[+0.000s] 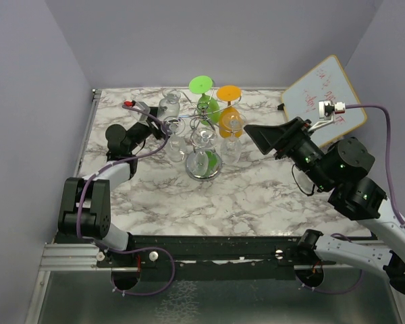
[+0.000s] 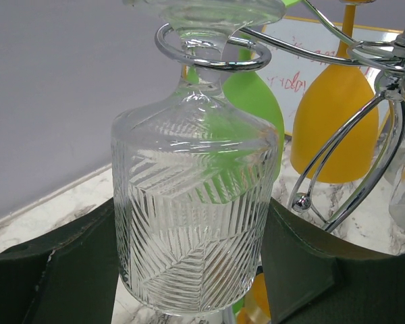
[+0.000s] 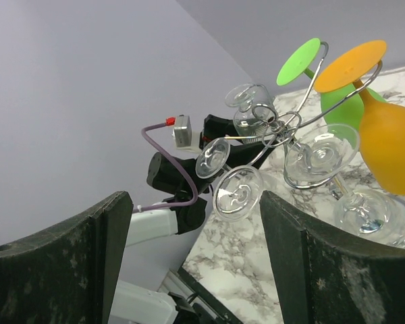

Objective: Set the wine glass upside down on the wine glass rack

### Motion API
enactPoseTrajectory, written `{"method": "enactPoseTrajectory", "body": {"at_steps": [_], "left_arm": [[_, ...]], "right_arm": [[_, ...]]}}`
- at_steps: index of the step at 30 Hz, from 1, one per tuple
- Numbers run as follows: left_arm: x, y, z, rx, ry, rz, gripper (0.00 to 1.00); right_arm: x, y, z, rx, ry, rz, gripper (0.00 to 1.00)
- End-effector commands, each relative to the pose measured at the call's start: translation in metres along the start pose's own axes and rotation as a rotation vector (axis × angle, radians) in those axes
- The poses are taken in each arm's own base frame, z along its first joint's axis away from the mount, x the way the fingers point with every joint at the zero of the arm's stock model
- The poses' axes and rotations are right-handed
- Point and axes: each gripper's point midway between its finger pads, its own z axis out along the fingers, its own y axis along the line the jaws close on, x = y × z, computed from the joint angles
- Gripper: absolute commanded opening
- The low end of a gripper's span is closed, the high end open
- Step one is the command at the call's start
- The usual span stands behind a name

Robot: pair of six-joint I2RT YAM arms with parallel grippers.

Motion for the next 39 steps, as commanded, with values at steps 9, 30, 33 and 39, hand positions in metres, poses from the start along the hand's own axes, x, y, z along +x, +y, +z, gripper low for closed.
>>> {"method": "enactPoseTrajectory", "body": {"at_steps": [9,30,33,39], "left_arm": [[-0.027,-0.011,-0.010,0.017,-0.082,0.143,0.23],[-0.002,-0.005,-0.034,-0.124,-0.023,0.060,0.78],[-0.003,-0.005,-0.032,-0.117,-0.019,0.062,0.80],[0.000,-0.002,-0.032,-0.132,-0.008,0.047,0.82]], "right_arm": [[-0.005,-0.001,0.002,0.016,-0.028,0.015,0.81],[-0.004,-0.002,0.000,0.005,-0.036,0.021,0.81],[-0.006,-0.002,-0.003,0.003,-0.041,0.023,0.81],[-0.010,-0.002,-0.006,0.006,-0.051,0.019,0.81]]}}
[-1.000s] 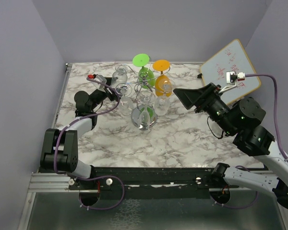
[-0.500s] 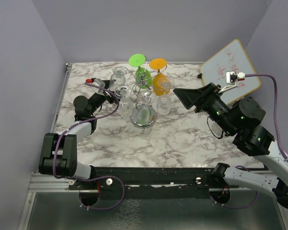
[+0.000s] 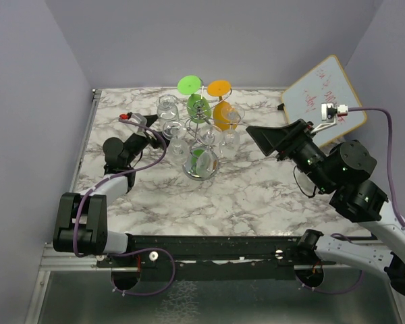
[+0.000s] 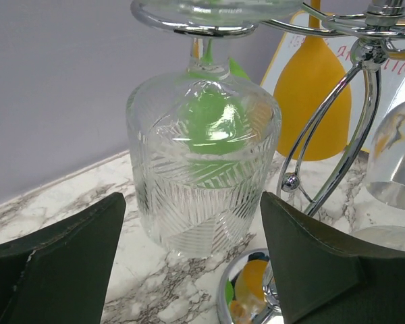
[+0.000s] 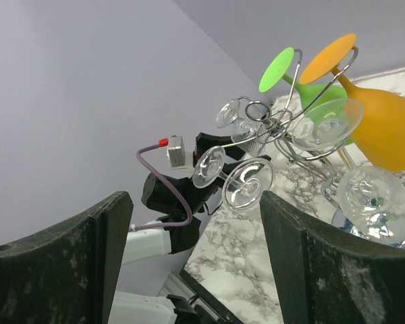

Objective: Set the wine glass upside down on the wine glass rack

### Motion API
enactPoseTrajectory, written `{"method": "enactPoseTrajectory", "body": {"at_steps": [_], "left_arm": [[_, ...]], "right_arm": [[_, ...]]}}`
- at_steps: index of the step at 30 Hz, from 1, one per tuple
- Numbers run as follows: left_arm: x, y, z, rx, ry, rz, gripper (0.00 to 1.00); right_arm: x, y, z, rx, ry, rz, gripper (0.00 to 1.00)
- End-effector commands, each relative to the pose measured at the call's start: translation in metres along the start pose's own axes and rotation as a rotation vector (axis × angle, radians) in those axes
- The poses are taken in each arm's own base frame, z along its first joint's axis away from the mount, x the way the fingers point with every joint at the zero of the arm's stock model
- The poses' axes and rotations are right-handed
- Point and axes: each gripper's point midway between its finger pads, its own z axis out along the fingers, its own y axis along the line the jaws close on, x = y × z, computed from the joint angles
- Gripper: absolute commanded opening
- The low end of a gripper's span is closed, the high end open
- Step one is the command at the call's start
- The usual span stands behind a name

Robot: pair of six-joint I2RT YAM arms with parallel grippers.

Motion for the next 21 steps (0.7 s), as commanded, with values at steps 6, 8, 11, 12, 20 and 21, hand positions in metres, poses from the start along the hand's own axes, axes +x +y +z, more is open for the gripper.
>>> {"method": "enactPoseTrajectory", "body": {"at_steps": [6,8,11,12,20,21], "left_arm": [[-0.003,0.011,-0.015,-0.126,0.000,-0.017,0.90],[-0.006,0.014,-0.025,-0.183,-0.004,-0.010,0.94],[-0.004,0.024,-0.038,-0.275,0.030,-0.003,0.96],[-0.003,0.025,-0.042,-0.297,0.043,0.000,0.97],[-0.003,0.032,-0.060,-0.402,0.069,-0.019,0.99],[-0.005,0.032,-0.060,-0.402,0.067,-0.026,0.99]], "right_arm": [[-0.011,-0.001,-0.003,0.009,-0.046,-0.002,0.81],[-0.009,0.000,-0.001,0.010,-0.036,-0.013,0.81],[-0.008,0.001,0.000,0.010,-0.024,-0.024,0.81],[-0.007,0.002,0.001,0.008,-0.019,-0.027,0.81],[-0.004,0.000,-0.001,0.012,-0.004,-0.027,0.81],[-0.004,-0.001,-0.002,0.012,-0.002,-0.025,0.81]]}}
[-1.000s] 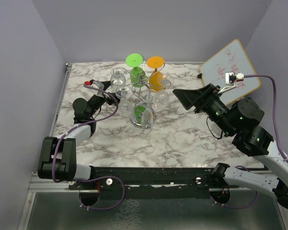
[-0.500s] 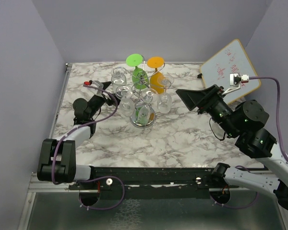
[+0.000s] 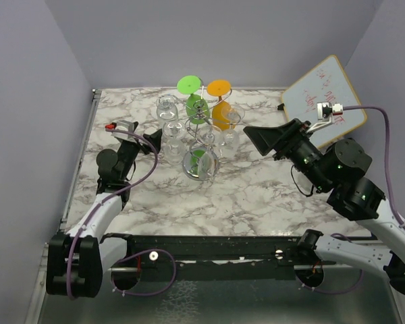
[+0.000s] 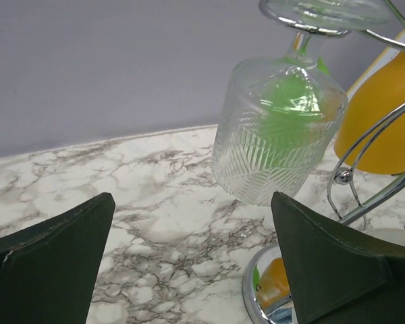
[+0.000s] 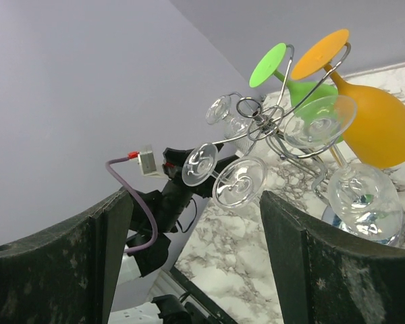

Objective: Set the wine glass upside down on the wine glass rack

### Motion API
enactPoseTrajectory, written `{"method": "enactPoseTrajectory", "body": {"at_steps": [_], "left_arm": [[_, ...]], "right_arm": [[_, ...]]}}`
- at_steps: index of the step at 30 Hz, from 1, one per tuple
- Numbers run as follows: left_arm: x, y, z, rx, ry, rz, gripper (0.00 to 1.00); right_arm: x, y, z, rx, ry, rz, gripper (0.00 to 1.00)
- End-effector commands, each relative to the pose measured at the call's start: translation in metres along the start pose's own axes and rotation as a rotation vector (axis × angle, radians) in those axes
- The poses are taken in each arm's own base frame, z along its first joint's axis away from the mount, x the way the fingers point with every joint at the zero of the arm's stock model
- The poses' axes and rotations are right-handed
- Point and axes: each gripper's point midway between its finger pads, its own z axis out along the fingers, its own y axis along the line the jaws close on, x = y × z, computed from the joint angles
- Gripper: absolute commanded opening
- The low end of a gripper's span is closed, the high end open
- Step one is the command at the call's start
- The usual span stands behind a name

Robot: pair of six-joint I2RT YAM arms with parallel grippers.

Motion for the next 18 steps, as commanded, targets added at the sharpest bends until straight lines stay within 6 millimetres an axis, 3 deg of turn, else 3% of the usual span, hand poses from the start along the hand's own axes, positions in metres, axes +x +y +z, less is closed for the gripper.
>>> {"method": "enactPoseTrajectory", "body": {"at_steps": [1,5,8,11,13,18], "left_arm": [[0.009,0.010,-0.010,-0.075,0.047,-0.019,0.99],[0.000,0.024,-0.016,-0.174,0.088,-0.021,0.99],[-0.012,0.039,-0.026,-0.291,0.135,-0.034,0.99],[-0.026,0.034,-0.037,-0.301,0.181,-0.044,0.99],[-0.035,0.033,-0.049,-0.342,0.225,-0.077,0.99],[-0.049,0.011,-0.082,-0.343,0.413,-0.163,0.99]], "right_arm": [[-0.009,0.004,-0.007,-0.007,-0.015,0.002,0.81],[-0.008,-0.001,-0.011,0.020,0.001,-0.006,0.82],[-0.002,-0.018,-0.017,0.094,0.024,-0.033,0.83],[0.006,-0.041,-0.029,0.187,0.059,-0.073,0.86],[0.012,-0.059,-0.040,0.259,0.094,-0.107,0.99],[0.017,-0.111,-0.083,0.486,0.154,-0.198,1.00]]}}
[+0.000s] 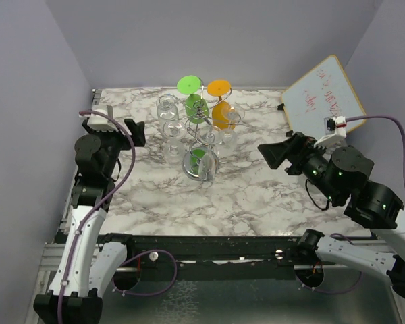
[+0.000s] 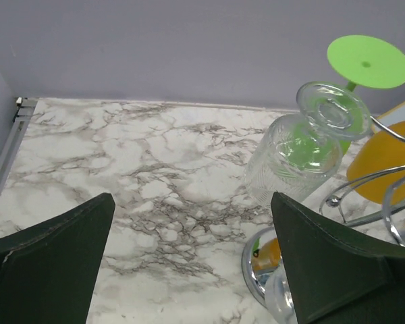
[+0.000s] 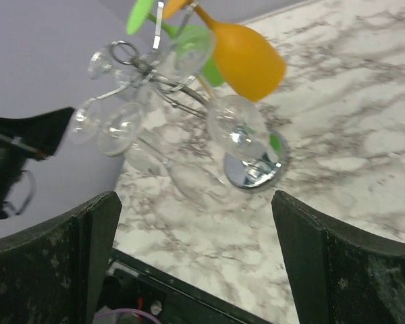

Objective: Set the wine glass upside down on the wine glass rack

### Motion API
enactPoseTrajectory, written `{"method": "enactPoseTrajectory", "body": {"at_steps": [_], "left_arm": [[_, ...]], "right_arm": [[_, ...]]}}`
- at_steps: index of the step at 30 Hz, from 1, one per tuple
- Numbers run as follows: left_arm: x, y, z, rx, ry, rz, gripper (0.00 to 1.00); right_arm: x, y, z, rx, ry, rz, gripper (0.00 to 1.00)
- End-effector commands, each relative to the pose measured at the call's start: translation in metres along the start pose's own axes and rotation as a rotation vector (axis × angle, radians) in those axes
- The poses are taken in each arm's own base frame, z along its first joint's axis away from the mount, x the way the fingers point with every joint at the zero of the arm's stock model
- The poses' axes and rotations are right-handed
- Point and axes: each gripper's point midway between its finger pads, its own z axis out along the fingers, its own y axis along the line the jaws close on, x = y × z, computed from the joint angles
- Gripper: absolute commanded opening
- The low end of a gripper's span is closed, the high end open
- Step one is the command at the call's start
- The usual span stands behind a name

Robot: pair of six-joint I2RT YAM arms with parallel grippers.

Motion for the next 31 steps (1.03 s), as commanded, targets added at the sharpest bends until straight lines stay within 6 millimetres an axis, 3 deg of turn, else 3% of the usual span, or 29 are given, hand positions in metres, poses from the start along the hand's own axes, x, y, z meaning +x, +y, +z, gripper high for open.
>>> {"method": "enactPoseTrajectory", "body": {"at_steps": [1,3,9,13,17,20,24,31], "left_arm": [[0.028,0.001,-0.048,-0.064,0.293,-0.068,0.99],[0.021,-0.001,-0.064,-0.084,0.309,-0.107,0.99],[-0.031,-0.017,-0.105,-0.072,0.193,-0.197,0.99],[-0.064,-0.025,-0.124,-0.057,0.144,-0.191,0.99],[-0.105,-0.013,-0.148,-0.134,0.036,-0.155,0.99],[-0.124,-0.006,-0.161,-0.169,-0.010,-0.105,0.99],[-0.133,-0.005,-0.171,-0.165,-0.032,-0.082,0.99],[-0.124,-0.002,-0.165,-0.175,0.000,-0.053,0.99]], "right_arm": [[0.015,-0.072,-0.036,0.280,0.075,-0.114,1.00],[0.013,-0.092,-0.052,0.377,0.075,-0.110,1.00],[-0.014,-0.110,-0.087,0.488,0.059,-0.170,1.00],[-0.042,-0.106,-0.103,0.472,0.017,-0.234,1.00],[-0.074,-0.097,-0.119,0.437,-0.063,-0.251,1.00],[-0.097,-0.091,-0.130,0.427,-0.127,-0.241,1.00],[-0.114,-0.081,-0.134,0.387,-0.182,-0.230,1.00],[-0.112,-0.069,-0.121,0.363,-0.162,-0.222,1.00]]}}
